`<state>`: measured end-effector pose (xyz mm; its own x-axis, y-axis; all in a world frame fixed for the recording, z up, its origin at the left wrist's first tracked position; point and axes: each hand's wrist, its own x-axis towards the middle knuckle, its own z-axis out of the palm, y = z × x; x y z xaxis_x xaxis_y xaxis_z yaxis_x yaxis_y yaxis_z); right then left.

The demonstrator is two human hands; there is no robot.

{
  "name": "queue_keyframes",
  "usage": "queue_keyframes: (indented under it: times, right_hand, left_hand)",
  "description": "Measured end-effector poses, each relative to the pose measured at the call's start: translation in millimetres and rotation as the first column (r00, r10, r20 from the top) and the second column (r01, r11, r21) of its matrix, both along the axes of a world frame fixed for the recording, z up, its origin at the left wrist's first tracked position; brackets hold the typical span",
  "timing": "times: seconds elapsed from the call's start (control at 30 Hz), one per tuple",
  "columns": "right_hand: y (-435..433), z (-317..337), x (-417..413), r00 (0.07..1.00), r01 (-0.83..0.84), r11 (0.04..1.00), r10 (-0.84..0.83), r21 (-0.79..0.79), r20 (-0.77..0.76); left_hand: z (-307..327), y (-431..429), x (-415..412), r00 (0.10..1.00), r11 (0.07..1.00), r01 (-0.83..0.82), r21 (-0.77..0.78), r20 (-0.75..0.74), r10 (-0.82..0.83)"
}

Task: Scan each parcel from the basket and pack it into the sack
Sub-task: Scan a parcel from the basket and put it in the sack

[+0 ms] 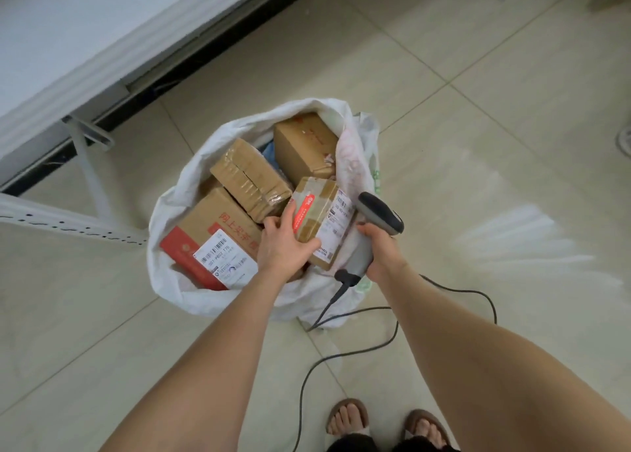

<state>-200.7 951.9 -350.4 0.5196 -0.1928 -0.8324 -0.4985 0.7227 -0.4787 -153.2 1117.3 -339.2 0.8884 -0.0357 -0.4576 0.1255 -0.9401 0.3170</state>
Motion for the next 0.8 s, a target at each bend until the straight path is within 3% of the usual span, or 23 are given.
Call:
queue_keyframes:
  times: [0.13, 0.2, 0.3, 0.37, 0.5, 0.57, 0.8]
  right_hand:
    - [-13, 40, -11, 0.994, -0.099, 0.994, 0.097, 0.047, 0.051]
    - [-15, 58, -15, 0.99, -0.128, 0.988, 0.123, 0.088, 0.068]
    - [-18, 72, -21, 0.992, -0.118, 0.982, 0.11, 0.147, 0.058]
    - [-24, 72, -24, 0.993, -0.116, 0.979, 0.112, 0.17, 0.035]
    - [-35, 61, -28, 0.994, -0.113, 0.974, 0.111, 0.197, 0.019]
    - [-37, 60, -31, 0.994, -0.106, 0.978, 0.102, 0.182, 0.027]
    - [-34, 106, -33, 0.997, -0.07, 0.995, 0.069, -0.072, -0.025]
  left_hand:
    - [21, -23, -10, 0.99, 0.978, 0.099, 0.186, -0.122, -0.077]
    - [24, -38, -21, 0.965, 0.96, 0.192, 0.206, -0.219, -0.146]
    - [24, -53, -25, 0.87, 0.931, 0.357, 0.08, -0.392, -0.3]
    - [24, -61, -27, 0.824, 0.906, 0.424, -0.011, -0.411, -0.39]
    - [17, -68, -38, 0.807, 0.91, 0.408, -0.067, -0.439, -0.394]
    - [14, -69, -35, 0.82, 0.947, 0.318, -0.042, -0.489, -0.297]
    - [84, -64, -4, 0.949, 0.989, 0.146, -0.01, -0.28, -0.143]
